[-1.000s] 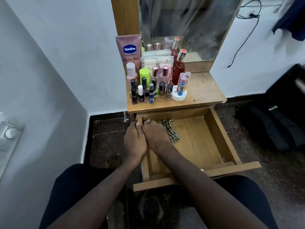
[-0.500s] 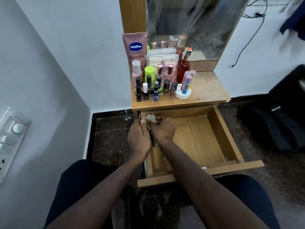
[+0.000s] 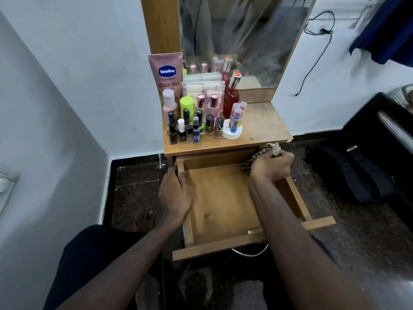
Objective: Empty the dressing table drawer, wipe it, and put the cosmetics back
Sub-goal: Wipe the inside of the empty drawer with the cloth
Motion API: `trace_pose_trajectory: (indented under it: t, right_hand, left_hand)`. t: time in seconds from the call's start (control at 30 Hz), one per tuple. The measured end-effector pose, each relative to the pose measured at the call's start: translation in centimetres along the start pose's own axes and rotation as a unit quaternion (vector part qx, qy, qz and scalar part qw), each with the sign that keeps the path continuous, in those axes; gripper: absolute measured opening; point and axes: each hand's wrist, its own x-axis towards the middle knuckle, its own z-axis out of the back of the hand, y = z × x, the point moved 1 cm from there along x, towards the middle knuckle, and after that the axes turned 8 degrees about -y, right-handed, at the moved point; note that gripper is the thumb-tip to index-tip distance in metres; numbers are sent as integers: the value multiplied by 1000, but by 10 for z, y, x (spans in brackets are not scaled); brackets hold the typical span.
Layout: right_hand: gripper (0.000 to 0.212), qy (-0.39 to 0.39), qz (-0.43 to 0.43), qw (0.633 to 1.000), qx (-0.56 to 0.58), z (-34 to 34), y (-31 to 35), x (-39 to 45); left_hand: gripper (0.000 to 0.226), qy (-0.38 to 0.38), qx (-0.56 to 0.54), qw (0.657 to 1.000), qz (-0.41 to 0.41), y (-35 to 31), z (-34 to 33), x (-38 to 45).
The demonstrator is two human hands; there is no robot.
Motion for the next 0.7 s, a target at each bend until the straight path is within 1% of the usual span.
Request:
trace_pose_trajectory:
  t: [0.07, 0.1, 0.17, 0.2, 0.23, 0.27, 0.33, 0.37, 0.4, 0.47, 0.5, 0.53, 0.57, 0.63, 0.67, 0.7]
  right_hand:
    - [22, 0, 1, 1000, 23, 4, -6, -14]
    - [23, 14, -8, 999, 31, 3, -9, -18]
    - [26, 56, -60, 996, 25, -5, -16, -17]
    - [26, 74, -76, 994, 2, -9, -19, -14]
    - [25, 93, -66, 993, -30, -13, -23, -10]
    - [25, 114, -31, 991, -68, -13, -25, -8]
    - [25, 171, 76, 971, -146, -8, -27, -7]
    - [26, 211, 141, 949, -187, -2, -26, -10]
    - [28, 265, 203, 915, -224, 2, -25, -16]
    - [34, 399, 301, 825, -263, 4, -26, -37]
    - [35, 464, 332, 777, -267, 3, -31, -53]
    - [35, 513, 364, 729, -270, 2, -38, -70]
    - [35, 546, 394, 688, -271, 1, -43, -85]
    - [37, 581, 435, 627, -283, 2, -44, -93]
    - [38, 601, 447, 594, -294, 5, -42, -87]
    - [37, 632, 449, 553, -306, 11, -39, -79]
  left_hand:
    - [34, 0, 0, 1000, 2, -1, -1, 0]
    - [34, 0, -2, 1000, 0, -2, -1, 1]
    - [34, 1, -4, 1000, -5, -2, -2, 2]
    - [35, 1, -2, 1000, -7, -2, -2, 3]
    - [35, 0, 0, 1000, -8, -1, -3, 3]
    - [35, -2, 2, 1000, -8, -1, -3, 3]
    - [34, -4, 5, 1000, -8, 1, -4, 4]
    - [33, -4, 6, 1000, -7, 2, -5, 4]
    - [33, -2, 7, 1000, -7, 3, -5, 4]
    - [34, -2, 10, 1000, -6, 4, -7, 5]
    - [35, -1, 11, 1000, -5, 5, -7, 5]
    - [37, -1, 13, 1000, -3, 5, -7, 5]
    - [38, -1, 14, 1000, -3, 5, -7, 5]
    - [38, -1, 6, 1000, -12, 6, -7, 6]
    - [38, 0, 1, 1000, -14, 6, -8, 6]
    - [38, 0, -2, 1000, -14, 6, -8, 6]
